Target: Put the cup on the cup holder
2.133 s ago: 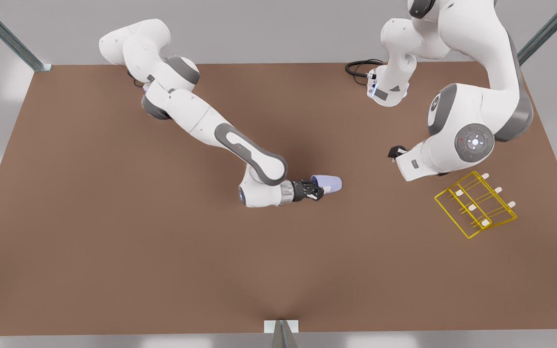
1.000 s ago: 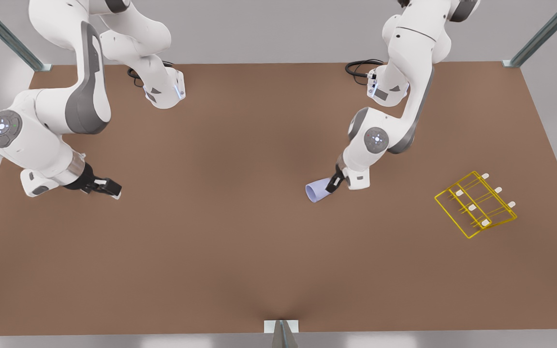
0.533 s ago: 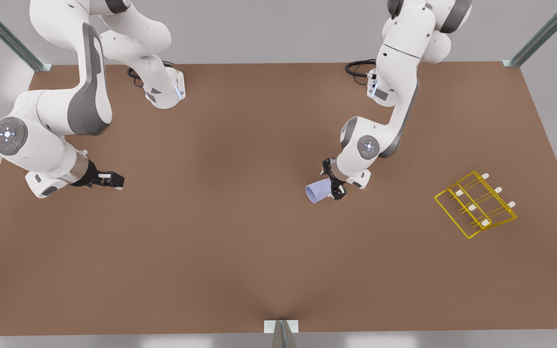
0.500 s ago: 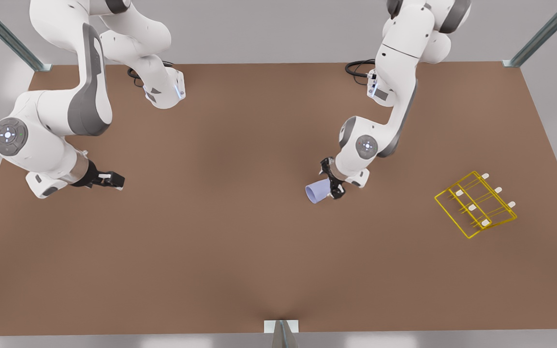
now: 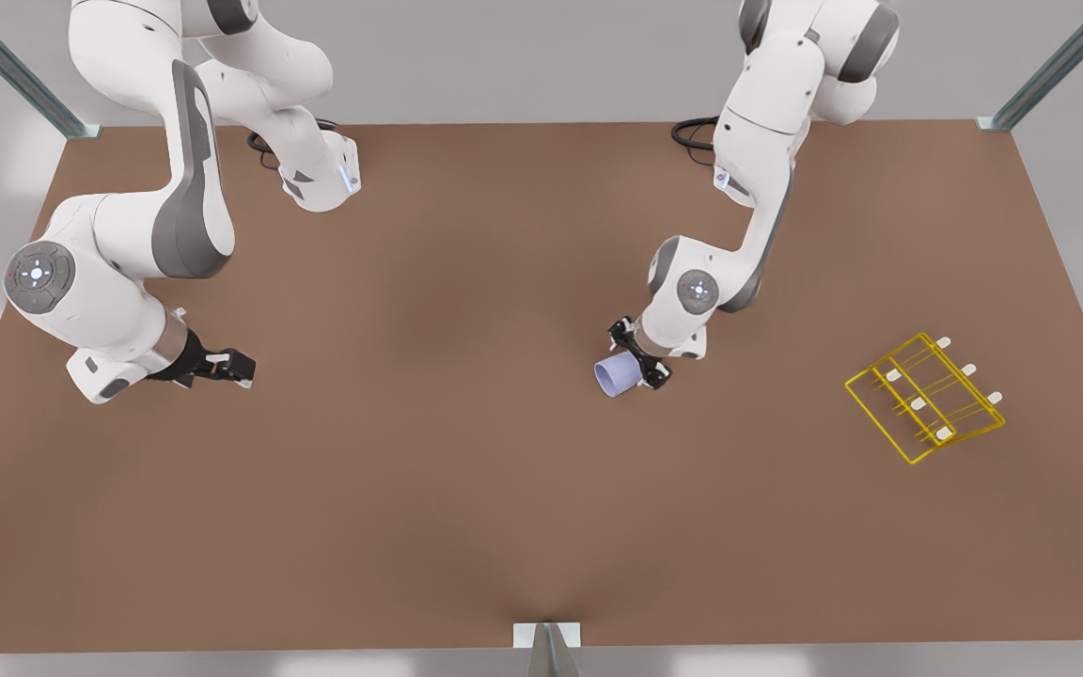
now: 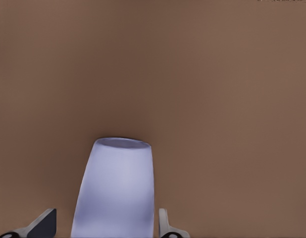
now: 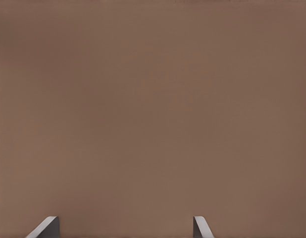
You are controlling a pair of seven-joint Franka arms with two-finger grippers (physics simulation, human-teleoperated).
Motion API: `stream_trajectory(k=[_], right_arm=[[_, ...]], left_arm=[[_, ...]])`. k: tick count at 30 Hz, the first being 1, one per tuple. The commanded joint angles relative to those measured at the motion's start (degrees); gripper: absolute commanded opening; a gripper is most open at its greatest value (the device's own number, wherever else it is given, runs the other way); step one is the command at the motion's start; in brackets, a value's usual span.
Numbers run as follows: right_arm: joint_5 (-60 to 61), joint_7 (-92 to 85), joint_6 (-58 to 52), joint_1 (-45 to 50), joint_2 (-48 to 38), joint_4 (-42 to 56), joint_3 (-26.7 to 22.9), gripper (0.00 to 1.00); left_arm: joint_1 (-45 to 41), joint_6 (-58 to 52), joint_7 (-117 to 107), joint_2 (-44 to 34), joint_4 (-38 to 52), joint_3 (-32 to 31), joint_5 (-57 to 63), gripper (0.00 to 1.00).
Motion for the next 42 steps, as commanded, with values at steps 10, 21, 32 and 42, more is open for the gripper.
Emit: stream_trajectory(k=[10,21,32,42], right_arm=[[0.08,-2.07,0.26,0.08,0.03,0.08,0.06,1.00],[0.08,-2.77,-0.97,-0.45,-0.06,-0.09,-0.03,1.00],[0.08,-2.77,-3.70,-0.62,-0.06,0.08,-0.47,1.00],[0.08,-2.77,-4.14,-0.98,-0.06,0.17,-0.47,1.00]], left_arm=[[-0.35,5.07,-13.53,3.18,0.19,-0.11,-0.34,1.00],[-0.62,4.90,-13.53,7.32,2.83,-0.11,-0.07,0.79],[2.28,-40.71,-8.52,6.52,28.49,11.05,21.10,0.64],[-32.43,-46.69,40.16,22.60,26.74,68.43,26.29,0.64]])
